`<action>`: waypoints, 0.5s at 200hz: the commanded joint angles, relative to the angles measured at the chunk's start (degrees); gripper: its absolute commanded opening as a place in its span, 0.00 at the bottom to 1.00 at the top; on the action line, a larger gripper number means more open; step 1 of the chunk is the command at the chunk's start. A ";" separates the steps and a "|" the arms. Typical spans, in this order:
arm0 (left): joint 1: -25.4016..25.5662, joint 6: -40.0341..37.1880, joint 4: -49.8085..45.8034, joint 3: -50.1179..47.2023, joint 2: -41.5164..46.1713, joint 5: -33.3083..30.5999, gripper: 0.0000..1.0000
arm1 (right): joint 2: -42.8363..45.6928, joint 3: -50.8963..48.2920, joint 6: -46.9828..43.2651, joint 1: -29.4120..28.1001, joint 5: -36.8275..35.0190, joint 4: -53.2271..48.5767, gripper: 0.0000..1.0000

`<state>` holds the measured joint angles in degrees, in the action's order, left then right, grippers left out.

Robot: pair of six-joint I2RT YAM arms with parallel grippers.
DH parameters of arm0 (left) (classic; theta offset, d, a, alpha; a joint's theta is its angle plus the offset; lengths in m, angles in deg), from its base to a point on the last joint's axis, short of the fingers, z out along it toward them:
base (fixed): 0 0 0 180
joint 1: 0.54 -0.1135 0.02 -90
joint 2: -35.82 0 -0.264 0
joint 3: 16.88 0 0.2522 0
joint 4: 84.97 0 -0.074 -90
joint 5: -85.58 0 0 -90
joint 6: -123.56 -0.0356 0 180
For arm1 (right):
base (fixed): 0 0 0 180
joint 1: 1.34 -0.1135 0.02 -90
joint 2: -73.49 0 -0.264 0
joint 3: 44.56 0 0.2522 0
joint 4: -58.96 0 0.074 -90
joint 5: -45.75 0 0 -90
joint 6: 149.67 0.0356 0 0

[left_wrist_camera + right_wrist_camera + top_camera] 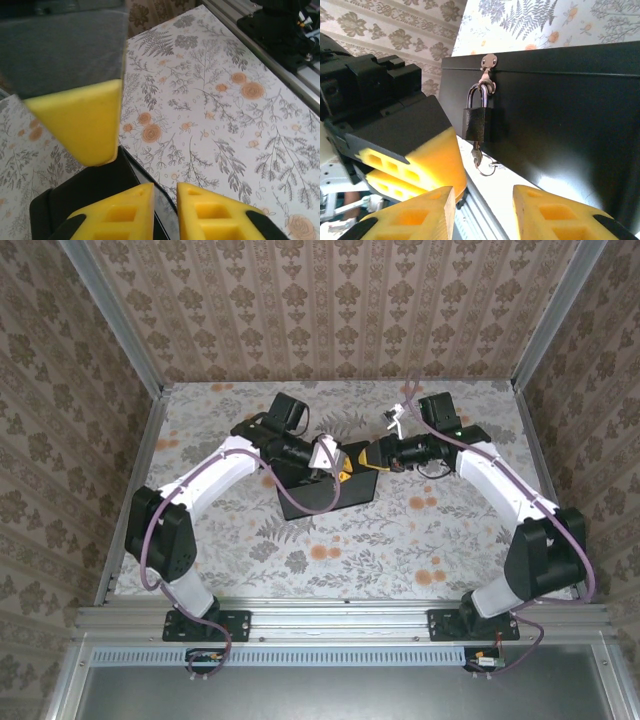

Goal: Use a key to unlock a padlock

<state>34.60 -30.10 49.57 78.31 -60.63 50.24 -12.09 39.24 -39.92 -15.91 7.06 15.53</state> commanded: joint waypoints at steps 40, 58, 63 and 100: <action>-3.84 22.85 8.18 0.54 4.95 -6.14 0.32 | 9.21 -7.09 -7.26 -8.89 -24.76 4.78 0.34; -4.64 32.67 10.72 -0.84 5.16 -10.97 0.32 | 12.71 -11.43 -9.73 -13.24 -34.52 10.33 0.34; -4.51 35.41 11.15 -1.10 5.41 -12.97 0.33 | 13.52 -12.50 -10.73 -14.60 -37.41 12.39 0.34; -4.28 56.94 10.30 -0.39 7.21 -30.67 0.39 | 16.58 -17.08 -19.01 -23.46 -51.16 23.33 0.34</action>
<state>30.14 7.64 59.58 78.02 -56.47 32.68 2.80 23.90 -51.11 -35.39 -30.31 28.93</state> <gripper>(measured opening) 0.369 0.339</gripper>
